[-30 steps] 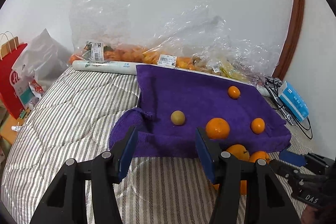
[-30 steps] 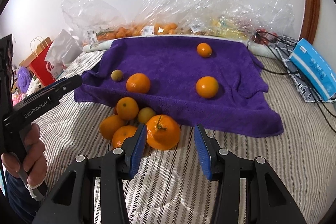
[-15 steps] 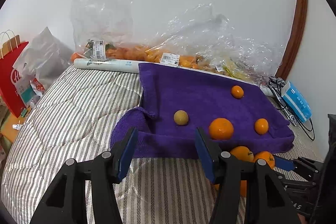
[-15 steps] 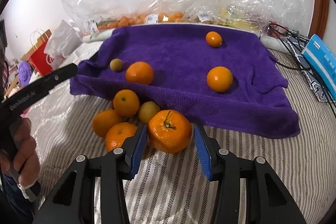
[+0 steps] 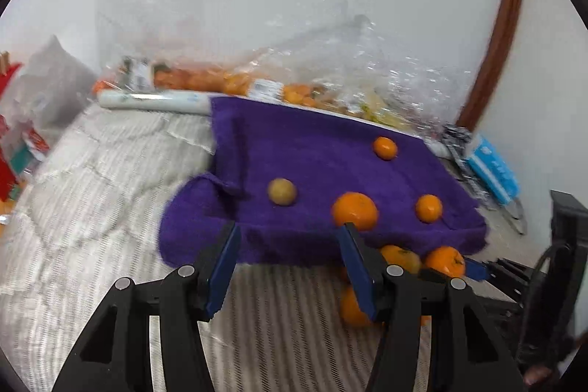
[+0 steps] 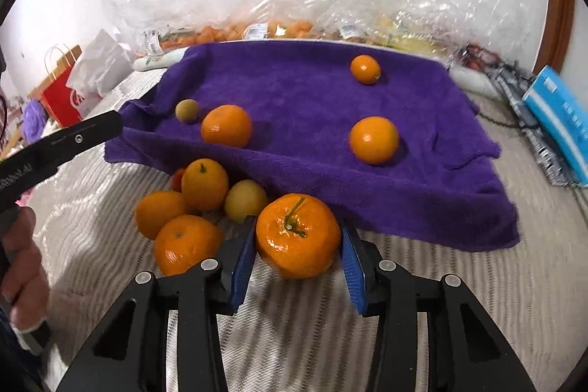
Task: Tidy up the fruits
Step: 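Close the right tool on the large stemmed tangerine and lift it, then lower the left tool around an orange and close on it while right holds tangerine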
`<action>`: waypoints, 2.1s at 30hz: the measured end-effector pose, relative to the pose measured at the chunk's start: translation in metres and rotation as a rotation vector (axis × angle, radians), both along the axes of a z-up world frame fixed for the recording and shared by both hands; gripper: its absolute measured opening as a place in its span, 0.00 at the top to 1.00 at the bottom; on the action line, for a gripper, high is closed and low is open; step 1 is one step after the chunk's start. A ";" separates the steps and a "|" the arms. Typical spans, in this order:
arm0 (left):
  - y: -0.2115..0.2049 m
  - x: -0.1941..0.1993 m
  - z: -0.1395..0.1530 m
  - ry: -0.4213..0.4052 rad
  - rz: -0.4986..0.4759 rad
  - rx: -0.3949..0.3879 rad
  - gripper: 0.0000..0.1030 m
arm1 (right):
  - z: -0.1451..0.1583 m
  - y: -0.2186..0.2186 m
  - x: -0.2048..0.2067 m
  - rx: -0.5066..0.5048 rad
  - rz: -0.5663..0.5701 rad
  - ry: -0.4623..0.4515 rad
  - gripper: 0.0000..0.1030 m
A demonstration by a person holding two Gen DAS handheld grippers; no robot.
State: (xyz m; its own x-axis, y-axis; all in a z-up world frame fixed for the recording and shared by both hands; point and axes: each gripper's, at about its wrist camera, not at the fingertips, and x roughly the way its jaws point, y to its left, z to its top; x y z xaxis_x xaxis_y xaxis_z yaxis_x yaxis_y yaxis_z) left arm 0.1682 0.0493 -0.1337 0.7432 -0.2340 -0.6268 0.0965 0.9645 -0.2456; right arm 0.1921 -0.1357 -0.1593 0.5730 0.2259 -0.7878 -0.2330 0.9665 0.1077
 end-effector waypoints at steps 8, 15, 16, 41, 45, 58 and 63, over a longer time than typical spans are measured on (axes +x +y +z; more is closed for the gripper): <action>-0.022 0.000 -0.012 0.078 -0.161 -0.021 0.48 | 0.001 -0.037 -0.005 -0.006 -0.054 -0.010 0.58; -0.044 0.002 -0.029 0.145 -0.220 0.052 0.50 | -0.004 -0.058 -0.005 0.067 -0.077 0.014 0.58; -0.044 0.001 -0.029 0.145 -0.221 0.056 0.50 | -0.004 -0.058 -0.005 0.063 -0.077 0.016 0.58; -0.073 -0.001 -0.039 0.141 -0.277 0.226 0.65 | -0.012 -0.044 -0.007 -0.045 -0.045 0.034 0.56; -0.073 0.000 -0.040 0.142 -0.275 0.223 0.64 | -0.012 -0.041 -0.006 -0.064 -0.041 0.033 0.54; -0.064 -0.006 -0.028 0.089 -0.319 0.100 0.70 | -0.006 -0.046 -0.012 -0.027 -0.036 -0.005 0.58; -0.057 -0.011 -0.016 0.027 -0.289 0.074 0.71 | -0.001 -0.047 -0.018 0.000 -0.031 -0.034 0.58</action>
